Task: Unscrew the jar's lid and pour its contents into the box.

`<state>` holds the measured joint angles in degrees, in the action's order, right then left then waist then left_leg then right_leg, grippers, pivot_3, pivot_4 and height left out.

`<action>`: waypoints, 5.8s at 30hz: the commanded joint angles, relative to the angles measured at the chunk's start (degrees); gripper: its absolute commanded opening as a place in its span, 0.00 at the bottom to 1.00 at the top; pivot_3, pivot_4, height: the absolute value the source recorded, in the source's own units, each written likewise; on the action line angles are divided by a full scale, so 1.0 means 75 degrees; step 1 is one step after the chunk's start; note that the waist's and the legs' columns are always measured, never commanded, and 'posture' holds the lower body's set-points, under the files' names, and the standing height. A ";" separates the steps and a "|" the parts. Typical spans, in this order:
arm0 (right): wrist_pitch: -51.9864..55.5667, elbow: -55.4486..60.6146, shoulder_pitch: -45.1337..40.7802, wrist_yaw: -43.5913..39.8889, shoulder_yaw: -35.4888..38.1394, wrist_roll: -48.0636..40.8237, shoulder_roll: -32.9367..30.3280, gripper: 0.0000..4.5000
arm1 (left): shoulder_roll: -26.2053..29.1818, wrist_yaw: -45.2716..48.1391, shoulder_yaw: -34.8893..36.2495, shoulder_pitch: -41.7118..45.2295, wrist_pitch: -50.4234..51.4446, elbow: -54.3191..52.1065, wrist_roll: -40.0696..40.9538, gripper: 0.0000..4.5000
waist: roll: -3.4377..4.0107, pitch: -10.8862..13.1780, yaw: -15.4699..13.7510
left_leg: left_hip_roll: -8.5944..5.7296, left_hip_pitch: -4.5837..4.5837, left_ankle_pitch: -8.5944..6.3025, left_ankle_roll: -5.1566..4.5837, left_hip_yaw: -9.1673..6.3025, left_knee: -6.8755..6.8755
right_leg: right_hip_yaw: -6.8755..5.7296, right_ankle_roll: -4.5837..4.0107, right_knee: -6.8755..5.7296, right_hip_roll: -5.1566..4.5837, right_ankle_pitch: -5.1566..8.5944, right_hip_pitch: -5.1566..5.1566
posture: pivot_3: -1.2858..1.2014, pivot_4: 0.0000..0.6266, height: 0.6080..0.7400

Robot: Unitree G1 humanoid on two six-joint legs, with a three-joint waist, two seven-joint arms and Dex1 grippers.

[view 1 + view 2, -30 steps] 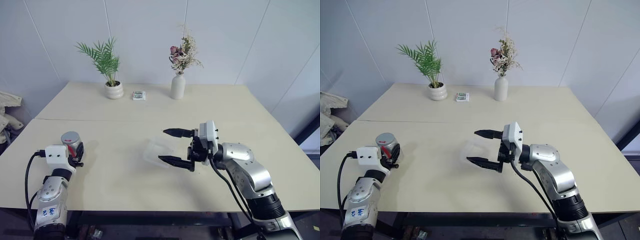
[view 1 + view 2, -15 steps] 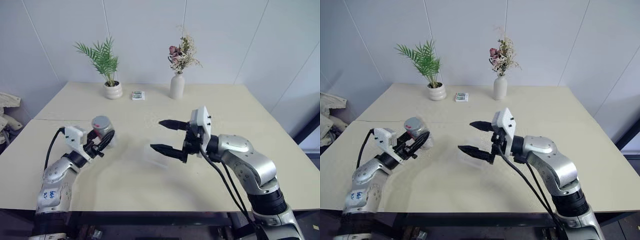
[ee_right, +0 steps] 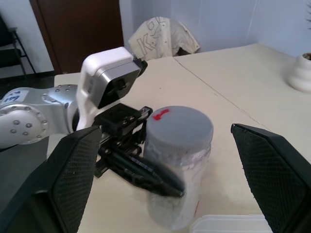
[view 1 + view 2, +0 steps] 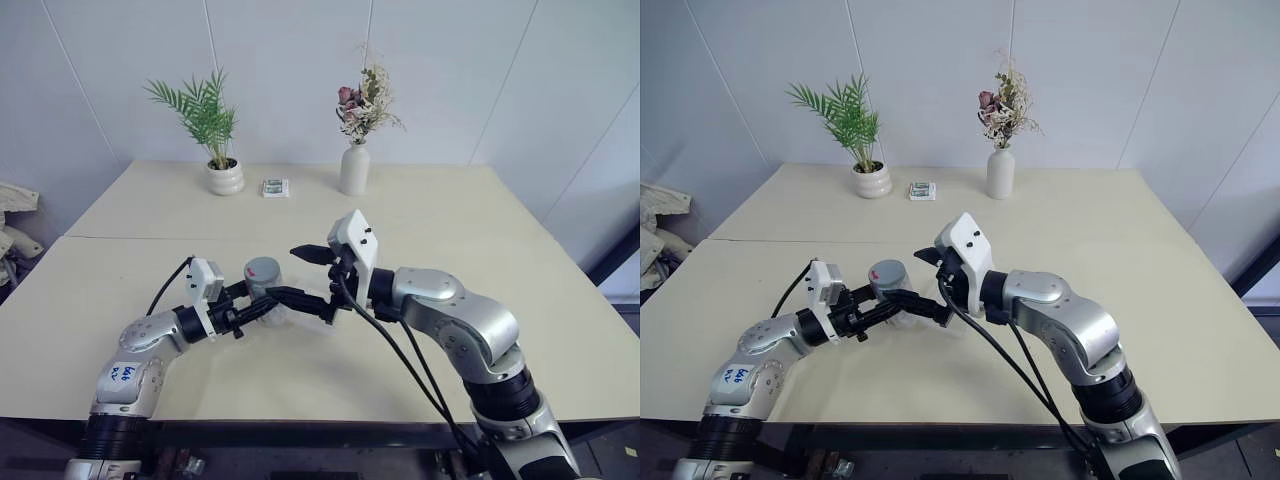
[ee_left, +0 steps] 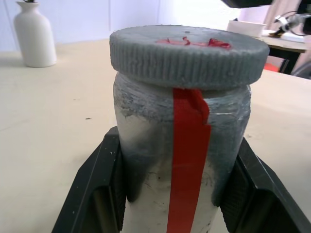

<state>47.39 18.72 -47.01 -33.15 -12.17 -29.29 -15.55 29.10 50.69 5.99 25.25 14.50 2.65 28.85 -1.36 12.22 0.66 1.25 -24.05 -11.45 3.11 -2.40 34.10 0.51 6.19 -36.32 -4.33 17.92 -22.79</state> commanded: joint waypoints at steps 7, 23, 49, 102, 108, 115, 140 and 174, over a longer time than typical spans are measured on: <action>-0.0061 -0.0225 -0.0163 0.0229 -0.0167 0.0417 0.0280 1.00 | -0.0109 0.0141 -0.0083 0.0278 -0.0123 -0.0292 -0.0019 0.44 | 0.0000 0.0000 0.0013 | 0.0000 0.0000 0.0003 -0.0003 -0.0003 0.0009 | 0.0000 0.0000 -0.0015 0.0000 0.0000 -0.0001 | 0.52 0.24 1.00; -0.0316 -0.0640 -0.0201 0.0206 -0.0183 0.0801 0.0738 1.00 | -0.0232 0.0242 -0.0146 0.0339 -0.0224 -0.0175 -0.0076 0.44 | 0.0000 0.0000 0.0122 | -0.0001 0.0000 0.0004 -0.0003 -0.0004 0.0009 | 0.0001 0.0000 -0.0024 0.0001 0.0000 -0.0004 | 0.52 0.24 1.00; -0.1144 -0.0891 -0.0592 -0.2959 0.0038 -0.0168 0.0012 0.57 | -0.0028 0.1840 -0.0714 0.0849 -0.0191 0.0270 -0.0119 0.44 | 0.0001 0.0001 0.0124 | -0.0002 0.0000 0.0005 -0.0003 -0.0004 0.0010 | 0.0001 0.0000 -0.0023 0.0004 0.0000 -0.0004 | 0.52 0.24 1.00; -0.2031 -0.1797 -0.0816 -0.4458 0.0054 0.0046 -0.0408 0.98 | 0.0219 0.3024 -0.0517 0.1027 0.0339 -0.0181 0.0347 0.44 | 0.0004 0.0003 0.0124 | 0.0005 0.0001 0.0009 0.0000 -0.0010 0.0055 | 0.0004 0.0000 -0.0073 0.0015 0.0001 -0.0004 | 0.52 0.24 1.00; -0.1720 -0.1834 -0.0912 -0.4008 0.0130 -0.0013 -0.0298 0.98 | 0.0198 0.3023 -0.0595 0.1031 0.0165 -0.0121 0.0286 0.44 | 0.0004 0.0003 0.0124 | 0.0005 0.0001 0.0009 0.0000 -0.0011 0.0057 | 0.0005 -0.0001 -0.0074 0.0015 0.0001 -0.0005 | 0.52 0.24 1.00; -0.1617 -0.2012 -0.0944 -0.3760 0.0185 0.0030 -0.0331 0.98 | 0.0184 0.2993 -0.0618 0.1001 0.0024 -0.0105 0.0246 0.44 | 0.0004 0.0003 0.0125 | 0.0005 0.0001 0.0009 0.0000 -0.0011 0.0056 | 0.0005 -0.0001 -0.0073 0.0015 0.0001 -0.0004 | 0.52 0.24 1.00; -0.2171 -0.3318 -0.0319 -0.3824 0.1314 0.0225 -0.2020 0.98 | 0.0194 0.2930 -0.0454 0.0883 -0.0143 -0.0023 0.0228 0.44 | 0.0004 0.0004 0.0141 | -0.0001 -0.0004 0.0008 -0.0001 -0.0009 0.0053 | 0.0005 0.0000 -0.0062 0.0009 0.0001 -0.0004 | 0.52 0.24 1.00; 0.0033 -0.0436 -0.0560 -0.1797 0.0220 -0.0859 -0.0442 0.98 | 0.0073 0.2595 -0.0493 0.0955 -0.0271 0.0149 0.0101 0.44 | 0.0008 0.0006 0.0131 | 0.0011 -0.0002 0.0008 -0.0001 -0.0011 0.0056 | 0.0009 -0.0003 -0.0073 0.0019 0.0002 -0.0007 | 0.52 0.24 1.00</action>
<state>47.70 13.31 -49.84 -46.46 -10.19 -35.41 -19.44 29.29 70.07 1.68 31.61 13.04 4.94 29.14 -1.29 12.26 1.65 1.34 -24.06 -11.39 3.10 -2.49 34.52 0.57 6.16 -36.87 -4.18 17.94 -22.84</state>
